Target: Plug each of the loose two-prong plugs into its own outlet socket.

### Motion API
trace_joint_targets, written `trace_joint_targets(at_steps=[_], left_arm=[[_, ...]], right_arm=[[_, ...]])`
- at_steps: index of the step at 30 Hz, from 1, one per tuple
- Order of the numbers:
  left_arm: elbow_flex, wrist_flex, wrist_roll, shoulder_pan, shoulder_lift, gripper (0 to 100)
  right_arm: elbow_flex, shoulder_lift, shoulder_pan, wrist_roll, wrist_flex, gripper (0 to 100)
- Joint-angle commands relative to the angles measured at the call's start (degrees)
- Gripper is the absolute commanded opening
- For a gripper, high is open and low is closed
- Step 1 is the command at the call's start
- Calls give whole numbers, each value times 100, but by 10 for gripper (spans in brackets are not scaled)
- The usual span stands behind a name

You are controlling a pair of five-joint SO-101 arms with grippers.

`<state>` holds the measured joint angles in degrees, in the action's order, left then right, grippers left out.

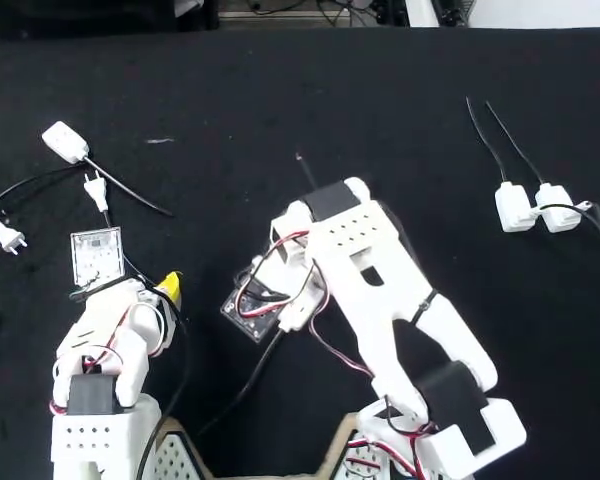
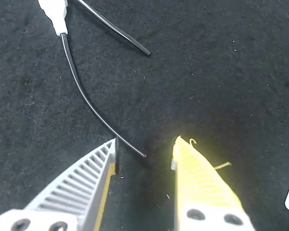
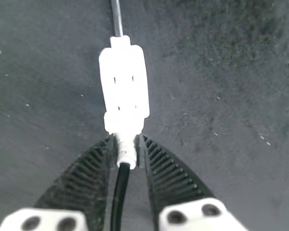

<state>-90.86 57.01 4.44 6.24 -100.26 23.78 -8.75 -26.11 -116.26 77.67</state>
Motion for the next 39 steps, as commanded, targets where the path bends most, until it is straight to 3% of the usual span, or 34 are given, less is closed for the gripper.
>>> trace_joint_targets(at_steps=[1, 21, 39], left_arm=[[356, -114, 35, 40, -53, 195], [356, -114, 26, 40, -53, 195], [356, -114, 26, 57, -53, 195]], right_arm=[[-462, 31, 105, -62, 0, 11], [-40, 40, 255, -62, -308, 11], [-84, 602, -35, -35, -325, 11]])
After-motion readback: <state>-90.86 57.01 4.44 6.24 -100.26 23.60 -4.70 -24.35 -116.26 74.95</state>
